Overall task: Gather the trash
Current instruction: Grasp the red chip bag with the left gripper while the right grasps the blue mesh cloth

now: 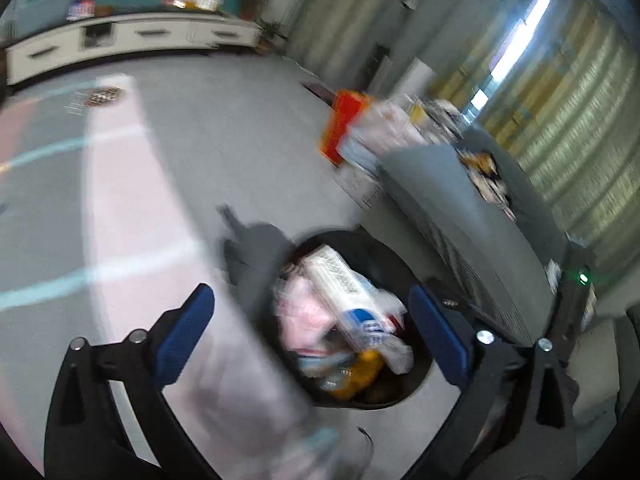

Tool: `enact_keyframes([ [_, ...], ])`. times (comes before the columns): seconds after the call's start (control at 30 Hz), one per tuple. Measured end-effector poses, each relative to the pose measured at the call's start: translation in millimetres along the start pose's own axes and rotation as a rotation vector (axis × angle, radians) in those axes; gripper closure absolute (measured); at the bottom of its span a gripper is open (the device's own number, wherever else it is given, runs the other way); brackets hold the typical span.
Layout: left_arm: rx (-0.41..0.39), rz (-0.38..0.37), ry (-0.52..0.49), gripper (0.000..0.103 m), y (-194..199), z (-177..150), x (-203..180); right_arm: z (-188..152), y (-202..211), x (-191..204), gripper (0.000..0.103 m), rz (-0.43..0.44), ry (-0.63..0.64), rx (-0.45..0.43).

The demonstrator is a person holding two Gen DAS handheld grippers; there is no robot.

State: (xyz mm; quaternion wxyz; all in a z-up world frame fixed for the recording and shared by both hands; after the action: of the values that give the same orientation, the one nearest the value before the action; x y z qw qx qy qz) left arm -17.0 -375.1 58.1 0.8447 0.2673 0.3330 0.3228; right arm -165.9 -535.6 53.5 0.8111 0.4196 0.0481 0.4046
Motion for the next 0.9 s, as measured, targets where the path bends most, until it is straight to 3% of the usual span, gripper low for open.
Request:
enact_keyframes([
  [0.1,-0.060,0.081,0.044,0.003,45,15,54,5,17,52,0.009,0.073,0.089,-0.040],
  [0.23,-0.134,0.289,0.095,0.003,108,34,154,-7,25,155,0.005,0.215,0.306,-0.035],
  [0.33,-0.181,0.473,0.190,0.003,161,46,252,-28,17,235,0.005,0.292,0.490,-0.006],
  [0.47,-0.185,0.584,0.292,0.003,202,62,355,-72,-5,345,0.005,0.293,0.739,0.011],
  [0.63,-0.164,0.560,0.442,0.003,212,74,463,-141,-42,457,0.005,0.427,1.032,0.104],
  [0.77,-0.174,0.492,0.490,0.003,192,78,498,-171,-69,512,0.005,0.496,1.140,0.150],
  [0.9,-0.150,0.389,0.491,0.003,148,90,506,-195,-88,540,0.005,0.576,1.143,0.245],
])
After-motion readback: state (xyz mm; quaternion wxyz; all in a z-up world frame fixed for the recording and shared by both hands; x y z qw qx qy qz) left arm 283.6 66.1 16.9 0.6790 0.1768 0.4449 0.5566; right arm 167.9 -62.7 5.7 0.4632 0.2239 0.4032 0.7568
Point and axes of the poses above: each gripper's, at about its wrist camera, not at the fingertips, and y roughly against the way its jaws point, x to its left, z to its top, the point moved 4 cm from there along -y, roughly the way its jaws point, and after that the axes turned 2 degrees about -x, right-handed, at the moved point
